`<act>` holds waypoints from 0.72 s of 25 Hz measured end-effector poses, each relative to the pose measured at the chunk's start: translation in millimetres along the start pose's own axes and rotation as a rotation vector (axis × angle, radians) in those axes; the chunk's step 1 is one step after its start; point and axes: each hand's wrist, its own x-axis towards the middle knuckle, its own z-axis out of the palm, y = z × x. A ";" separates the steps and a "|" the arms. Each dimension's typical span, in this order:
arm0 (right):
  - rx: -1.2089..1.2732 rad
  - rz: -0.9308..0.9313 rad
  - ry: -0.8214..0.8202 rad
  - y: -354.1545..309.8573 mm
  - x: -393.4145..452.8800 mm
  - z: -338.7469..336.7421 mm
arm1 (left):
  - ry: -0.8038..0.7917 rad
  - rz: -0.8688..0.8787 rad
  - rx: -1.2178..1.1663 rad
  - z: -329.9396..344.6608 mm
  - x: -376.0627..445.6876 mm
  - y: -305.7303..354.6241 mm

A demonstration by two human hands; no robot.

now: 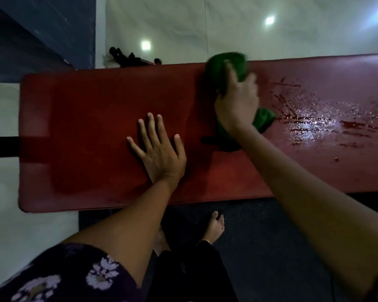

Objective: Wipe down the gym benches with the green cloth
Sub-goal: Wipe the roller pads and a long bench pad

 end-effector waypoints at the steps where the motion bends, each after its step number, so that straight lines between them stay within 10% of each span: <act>1: -0.017 -0.144 -0.033 -15.3 -5.2 6.7 | -0.003 0.000 0.012 0.2 0.1 -0.4; 5: -0.083 -0.303 -0.029 1.8 14.8 -2.8 | 0.019 -0.008 -0.010 -0.4 1.9 0.5; 12: 0.007 0.327 0.093 95.9 21.2 -31.3 | 0.044 0.003 -0.027 2.3 4.6 -1.2; 18: -0.040 -0.290 -0.054 40.2 -84.6 7.4 | 0.054 0.004 -0.014 2.8 4.1 -3.8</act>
